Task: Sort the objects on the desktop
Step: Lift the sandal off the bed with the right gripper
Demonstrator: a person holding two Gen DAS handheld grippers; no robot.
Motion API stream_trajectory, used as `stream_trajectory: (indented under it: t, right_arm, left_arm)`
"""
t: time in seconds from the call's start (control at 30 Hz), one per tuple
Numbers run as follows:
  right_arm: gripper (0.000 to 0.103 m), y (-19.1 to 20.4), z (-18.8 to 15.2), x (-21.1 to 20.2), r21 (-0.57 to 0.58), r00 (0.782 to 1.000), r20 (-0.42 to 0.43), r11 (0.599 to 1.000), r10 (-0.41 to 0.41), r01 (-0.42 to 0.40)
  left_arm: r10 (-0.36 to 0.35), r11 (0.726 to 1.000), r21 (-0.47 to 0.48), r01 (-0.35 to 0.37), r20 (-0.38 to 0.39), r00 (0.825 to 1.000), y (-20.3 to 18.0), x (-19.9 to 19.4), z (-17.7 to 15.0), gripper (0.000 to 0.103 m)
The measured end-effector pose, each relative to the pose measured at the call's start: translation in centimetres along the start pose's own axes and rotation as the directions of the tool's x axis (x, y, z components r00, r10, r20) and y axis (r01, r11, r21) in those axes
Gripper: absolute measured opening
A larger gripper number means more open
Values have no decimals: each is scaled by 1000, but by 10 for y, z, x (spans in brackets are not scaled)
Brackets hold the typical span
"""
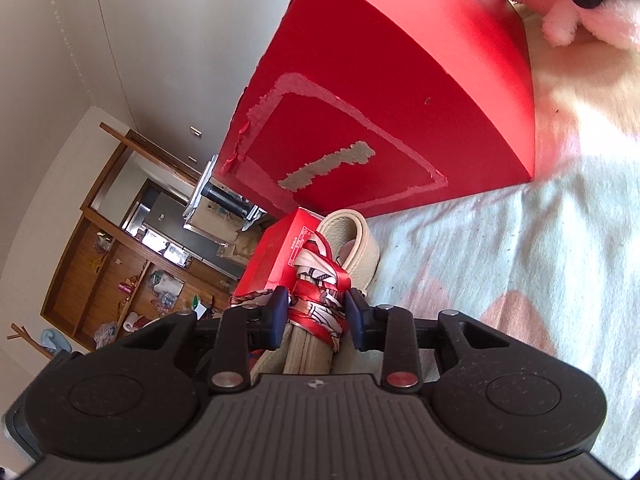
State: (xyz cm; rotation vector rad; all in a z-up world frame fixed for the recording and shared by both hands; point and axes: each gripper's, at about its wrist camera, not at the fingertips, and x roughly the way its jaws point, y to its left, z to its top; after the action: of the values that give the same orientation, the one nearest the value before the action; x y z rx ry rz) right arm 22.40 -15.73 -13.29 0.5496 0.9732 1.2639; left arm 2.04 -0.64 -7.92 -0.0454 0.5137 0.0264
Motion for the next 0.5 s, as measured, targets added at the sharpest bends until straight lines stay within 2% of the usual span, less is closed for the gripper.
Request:
stream_trajectory:
  t: [0.1, 0.2, 0.23, 0.33, 0.43, 0.5]
  right_arm:
    - [33, -2, 0, -2, 10, 1000, 5, 1000, 4, -4]
    - [33, -3, 0, -5, 21, 1000, 15, 1000, 4, -5]
    - [33, -2, 0, -6, 17, 1000, 19, 1000, -2, 2]
    - [31, 4, -5, -11, -15, 999, 42, 999, -34, 35]
    - [24, 6, -9, -19, -13, 997, 63, 998, -53, 54]
    - [23, 8, -8, -25, -10, 996, 73, 999, -53, 53]
  left_arm:
    - [4, 1000, 5, -4, -15, 1000, -2, 1, 0, 94]
    - [2, 1000, 22, -1, -27, 1000, -9, 2, -1, 78]
    - [15, 999, 34, -14, -24, 1000, -12, 2, -2, 77]
    - [14, 999, 44, -13, -25, 1000, -12, 3, -3, 77]
    - [-12, 999, 32, 12, -16, 1000, -10, 0, -1, 85]
    - [-8, 999, 39, 9, -17, 1000, -12, 2, 0, 86]
